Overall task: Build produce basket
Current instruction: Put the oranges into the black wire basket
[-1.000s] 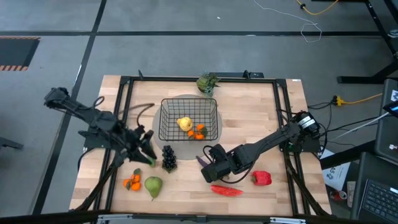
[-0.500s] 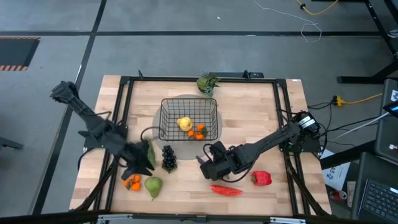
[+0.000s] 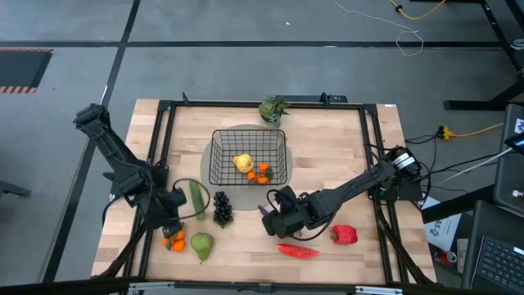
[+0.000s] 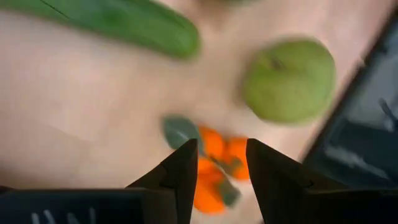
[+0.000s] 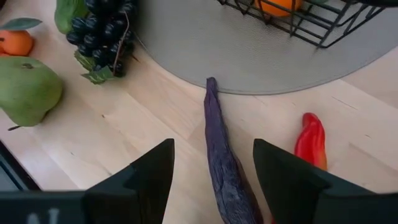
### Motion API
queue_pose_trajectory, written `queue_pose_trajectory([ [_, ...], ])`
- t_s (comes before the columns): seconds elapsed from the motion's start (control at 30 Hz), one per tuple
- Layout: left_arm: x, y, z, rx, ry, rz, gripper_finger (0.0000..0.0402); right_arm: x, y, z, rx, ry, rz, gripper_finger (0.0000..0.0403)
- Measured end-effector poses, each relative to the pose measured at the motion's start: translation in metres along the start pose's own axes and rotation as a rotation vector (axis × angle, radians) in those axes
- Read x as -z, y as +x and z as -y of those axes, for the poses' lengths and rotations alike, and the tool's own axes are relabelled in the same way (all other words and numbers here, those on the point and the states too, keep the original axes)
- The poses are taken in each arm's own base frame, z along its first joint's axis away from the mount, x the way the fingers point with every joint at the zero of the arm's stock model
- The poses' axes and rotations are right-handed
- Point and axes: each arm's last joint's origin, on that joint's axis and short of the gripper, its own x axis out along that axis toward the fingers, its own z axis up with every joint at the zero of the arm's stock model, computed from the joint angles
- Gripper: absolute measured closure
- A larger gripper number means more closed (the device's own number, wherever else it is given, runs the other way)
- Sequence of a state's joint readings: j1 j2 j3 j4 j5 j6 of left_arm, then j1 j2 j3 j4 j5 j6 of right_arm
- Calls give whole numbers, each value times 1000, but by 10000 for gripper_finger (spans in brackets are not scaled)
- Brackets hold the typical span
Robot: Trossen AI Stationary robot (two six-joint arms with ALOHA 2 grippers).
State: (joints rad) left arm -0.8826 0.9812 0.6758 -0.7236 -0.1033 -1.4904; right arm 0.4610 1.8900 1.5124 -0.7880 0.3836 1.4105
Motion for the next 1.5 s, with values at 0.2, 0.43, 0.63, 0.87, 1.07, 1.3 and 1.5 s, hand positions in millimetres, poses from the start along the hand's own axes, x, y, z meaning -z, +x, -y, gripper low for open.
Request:
queue_pose_trajectory([
  [0.2, 20, 8, 11, 60, 76, -114, 269, 0, 0, 0, -1, 0, 0, 183],
  [0.43, 32, 26, 12, -30, 124, -133, 269, 0, 0, 0, 1, 0, 16, 183],
  [0.63, 35, 43, 11, -107, 135, -135, 269, -1, 0, 0, -1, 1, 17, 183],
  [0.87, 37, 54, 11, -152, 140, -133, 269, -1, 0, -1, -12, 6, 19, 183],
  [1.07, 34, 57, 15, -114, 143, -15, 269, -1, 0, -2, -18, 8, 19, 183],
  [1.3, 33, 57, 15, -112, 145, 34, 269, -1, 0, -2, -18, 9, 19, 183],
  [1.5, 33, 57, 15, -113, 198, 17, 269, -1, 0, -2, -18, 8, 19, 183],
])
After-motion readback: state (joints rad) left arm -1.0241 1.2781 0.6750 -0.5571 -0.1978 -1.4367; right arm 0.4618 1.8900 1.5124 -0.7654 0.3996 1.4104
